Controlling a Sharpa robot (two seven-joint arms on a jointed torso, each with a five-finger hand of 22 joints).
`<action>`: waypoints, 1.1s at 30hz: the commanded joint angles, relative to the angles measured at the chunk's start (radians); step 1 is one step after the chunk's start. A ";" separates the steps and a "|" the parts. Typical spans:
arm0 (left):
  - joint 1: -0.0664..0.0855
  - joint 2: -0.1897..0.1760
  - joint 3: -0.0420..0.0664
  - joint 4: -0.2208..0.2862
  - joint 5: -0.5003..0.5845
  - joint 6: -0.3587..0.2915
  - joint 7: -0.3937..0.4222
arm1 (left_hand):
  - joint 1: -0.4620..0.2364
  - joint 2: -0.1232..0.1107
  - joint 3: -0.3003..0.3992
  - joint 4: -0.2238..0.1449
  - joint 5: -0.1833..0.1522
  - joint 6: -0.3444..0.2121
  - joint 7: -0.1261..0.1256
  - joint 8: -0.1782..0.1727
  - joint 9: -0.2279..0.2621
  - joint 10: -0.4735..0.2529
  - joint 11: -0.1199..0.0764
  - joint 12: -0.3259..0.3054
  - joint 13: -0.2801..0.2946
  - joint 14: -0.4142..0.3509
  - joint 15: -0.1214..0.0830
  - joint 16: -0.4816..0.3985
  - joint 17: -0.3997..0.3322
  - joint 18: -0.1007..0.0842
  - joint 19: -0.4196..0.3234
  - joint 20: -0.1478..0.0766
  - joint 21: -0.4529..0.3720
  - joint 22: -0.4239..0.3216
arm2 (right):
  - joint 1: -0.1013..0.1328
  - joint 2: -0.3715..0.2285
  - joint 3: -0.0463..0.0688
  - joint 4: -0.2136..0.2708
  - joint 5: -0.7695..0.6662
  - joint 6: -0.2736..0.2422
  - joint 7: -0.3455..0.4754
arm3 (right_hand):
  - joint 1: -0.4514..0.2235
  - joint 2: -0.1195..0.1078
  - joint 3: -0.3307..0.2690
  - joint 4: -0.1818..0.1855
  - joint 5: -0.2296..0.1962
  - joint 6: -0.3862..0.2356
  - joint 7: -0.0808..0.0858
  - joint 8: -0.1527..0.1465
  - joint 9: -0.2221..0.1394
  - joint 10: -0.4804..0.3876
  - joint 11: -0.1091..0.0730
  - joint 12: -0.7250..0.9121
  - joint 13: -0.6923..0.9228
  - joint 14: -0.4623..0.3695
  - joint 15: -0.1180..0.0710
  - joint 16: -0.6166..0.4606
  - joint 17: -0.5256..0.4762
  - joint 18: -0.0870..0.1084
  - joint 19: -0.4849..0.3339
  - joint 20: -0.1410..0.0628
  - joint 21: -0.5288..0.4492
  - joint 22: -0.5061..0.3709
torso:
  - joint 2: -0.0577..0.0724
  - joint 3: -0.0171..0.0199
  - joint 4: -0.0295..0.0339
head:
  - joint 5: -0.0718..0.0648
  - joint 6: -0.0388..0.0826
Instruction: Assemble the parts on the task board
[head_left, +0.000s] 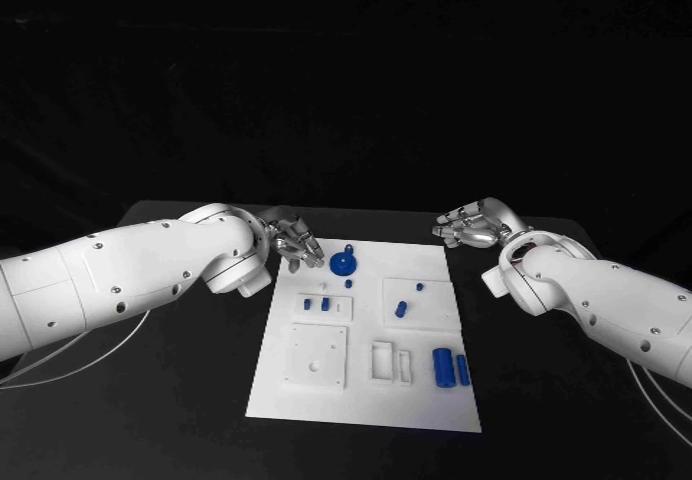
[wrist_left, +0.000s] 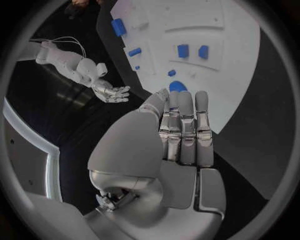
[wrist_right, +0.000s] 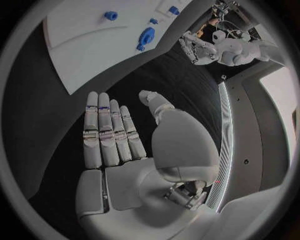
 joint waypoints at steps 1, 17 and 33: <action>0.003 0.025 -0.008 -0.009 -0.114 -0.083 0.197 | 0.017 0.002 0.013 -0.030 -0.053 0.004 -0.005 -0.003 -0.057 -0.016 0.019 -0.073 -0.009 -0.008 0.014 -0.039 -0.021 0.022 -0.011 0.010 -0.008 0.016 | 0.000 0.003 0.001 -0.002 0.019 0.013 0.033 | -0.019 -0.002 0.020 -0.015 -0.004 0.007 -0.001 -0.004 0.001 0.003 -0.005 -0.005 -0.002 -0.004 -0.005 -0.003 -0.002 0.008 -0.004 -0.002 -0.004 -0.001 | 0.001 -0.0010 -0.0010 | -0.003 0.003; -0.024 0.142 -0.057 -0.117 -0.467 -0.112 0.318 | -0.048 0.005 0.014 -0.098 -0.126 0.017 -0.012 -0.001 -0.185 -0.035 0.038 -0.150 -0.010 0.055 0.021 -0.092 -0.029 0.045 0.040 0.028 -0.080 0.057 | 0.000 0.008 0.000 0.001 0.028 0.016 0.033 | -0.022 -0.001 0.020 -0.021 -0.001 -0.007 0.002 -0.004 0.001 -0.001 -0.002 -0.005 -0.001 -0.005 -0.002 -0.004 -0.002 0.008 -0.005 -0.001 -0.004 -0.001 | 0.003 -0.0005 -0.0019 | -0.012 0.008; -0.064 0.216 -0.064 -0.220 -0.594 -0.053 0.358 | -0.067 0.002 0.020 -0.111 -0.141 0.022 -0.019 -0.002 -0.188 -0.081 0.043 -0.152 -0.011 0.049 0.015 0.007 0.001 0.040 0.066 0.022 -0.089 0.068 | 0.000 0.011 0.000 0.011 0.028 0.018 0.033 | -0.023 0.001 0.017 -0.024 0.000 -0.013 0.003 -0.004 0.000 -0.002 -0.001 -0.004 -0.001 -0.006 -0.002 -0.004 -0.002 0.009 -0.006 0.000 -0.004 -0.001 | 0.001 0.0000 -0.0013 | -0.017 0.005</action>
